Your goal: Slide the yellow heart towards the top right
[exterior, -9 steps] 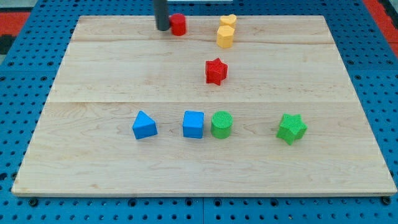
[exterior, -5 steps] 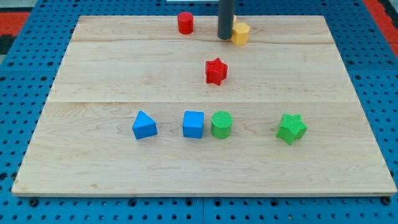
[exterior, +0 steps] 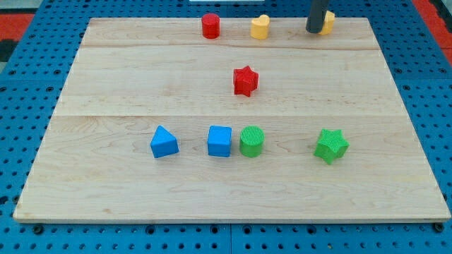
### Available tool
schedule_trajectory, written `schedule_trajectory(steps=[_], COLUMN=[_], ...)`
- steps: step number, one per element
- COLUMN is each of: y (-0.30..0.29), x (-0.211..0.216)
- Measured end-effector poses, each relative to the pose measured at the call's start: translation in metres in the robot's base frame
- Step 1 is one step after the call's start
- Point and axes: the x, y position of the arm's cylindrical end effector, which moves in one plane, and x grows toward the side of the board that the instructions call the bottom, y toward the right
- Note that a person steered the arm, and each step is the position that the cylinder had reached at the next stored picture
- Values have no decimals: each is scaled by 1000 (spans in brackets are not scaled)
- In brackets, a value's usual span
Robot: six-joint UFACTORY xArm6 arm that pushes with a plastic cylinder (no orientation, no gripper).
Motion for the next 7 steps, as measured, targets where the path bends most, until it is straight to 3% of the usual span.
schedule_trajectory(steps=[1, 3, 4, 6, 7], y=[-3, 62, 4, -147, -160], x=[58, 185, 213, 185, 168])
